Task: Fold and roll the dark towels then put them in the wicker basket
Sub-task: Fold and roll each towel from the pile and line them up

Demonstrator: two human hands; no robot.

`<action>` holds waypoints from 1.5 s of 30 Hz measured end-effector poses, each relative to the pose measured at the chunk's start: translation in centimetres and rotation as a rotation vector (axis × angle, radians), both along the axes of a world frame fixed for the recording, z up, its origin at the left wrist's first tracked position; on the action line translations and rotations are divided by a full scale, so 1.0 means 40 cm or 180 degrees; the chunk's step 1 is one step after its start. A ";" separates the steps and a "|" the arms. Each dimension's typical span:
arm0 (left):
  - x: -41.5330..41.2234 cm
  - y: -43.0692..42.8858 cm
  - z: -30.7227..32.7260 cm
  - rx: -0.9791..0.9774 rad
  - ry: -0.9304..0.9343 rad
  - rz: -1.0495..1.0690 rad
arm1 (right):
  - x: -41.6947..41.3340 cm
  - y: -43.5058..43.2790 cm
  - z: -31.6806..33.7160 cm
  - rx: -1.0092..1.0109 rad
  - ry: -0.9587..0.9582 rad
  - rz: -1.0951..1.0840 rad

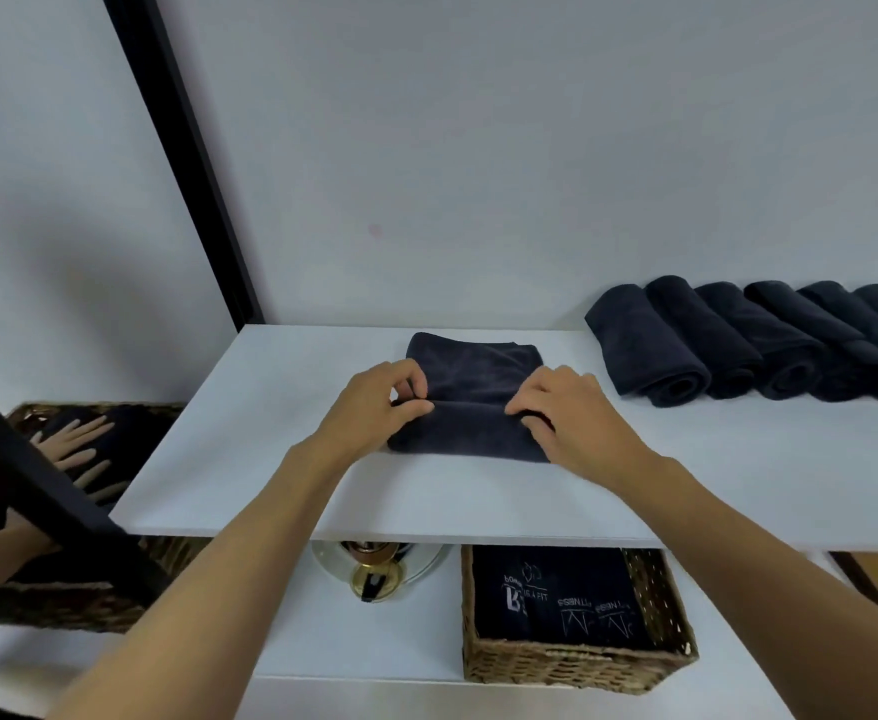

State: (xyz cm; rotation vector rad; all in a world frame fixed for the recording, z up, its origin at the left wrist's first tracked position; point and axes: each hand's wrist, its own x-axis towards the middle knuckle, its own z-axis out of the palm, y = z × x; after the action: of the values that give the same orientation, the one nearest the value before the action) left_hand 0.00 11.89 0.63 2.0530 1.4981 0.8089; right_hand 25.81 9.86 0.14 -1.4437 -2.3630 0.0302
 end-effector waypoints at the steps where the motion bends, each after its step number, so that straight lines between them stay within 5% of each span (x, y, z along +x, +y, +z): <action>1: 0.004 0.000 -0.004 0.0031 -0.0050 0.0084 | -0.001 -0.015 -0.009 0.0227 -0.0165 0.0141; 5: 0.004 -0.025 -0.021 0.0931 0.0613 0.0212 | 0.007 -0.034 -0.042 0.0214 -0.0699 0.0093; 9: -0.029 -0.053 -0.064 0.2006 0.1669 -0.0555 | -0.011 -0.008 -0.011 -0.0106 -0.0385 -0.0100; 18: -0.006 0.067 0.018 -0.0001 0.0819 -0.0430 | 0.020 0.082 0.056 -0.2113 0.1655 -0.0557; 21: 0.007 0.102 0.026 -0.0162 0.0930 -0.0448 | 0.023 0.107 0.051 -0.1915 0.1378 -0.0507; 26: 0.017 0.159 0.030 -0.0265 0.1170 -0.0393 | -0.003 0.094 0.028 -0.0334 0.0415 -0.0049; 30: 0.024 0.182 0.023 -0.0250 0.1041 -0.0328 | -0.021 0.116 0.015 -0.0423 0.0024 -0.0049; 35: 0.003 0.169 0.004 0.1062 0.1133 -0.0278 | -0.003 0.224 0.048 -0.1304 0.0440 -0.0107; 40: 0.010 0.219 0.012 0.0699 0.1524 -0.0544 | 0.007 0.297 0.063 -0.1983 0.0688 -0.0125; 42: 0.022 0.255 0.032 0.0303 0.1475 -0.0614 | -0.001 0.310 0.071 -0.1810 0.0356 -0.0181; 45: 0.029 0.311 0.041 -0.0228 0.1430 -0.0611 | -0.037 0.284 0.065 -0.0651 0.0091 -0.0066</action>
State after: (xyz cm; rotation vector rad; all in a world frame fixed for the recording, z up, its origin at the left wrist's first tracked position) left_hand 1.17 24.31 2.25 2.3832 1.4876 0.2222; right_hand 24.33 21.23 2.73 -1.5480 -2.3784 0.2928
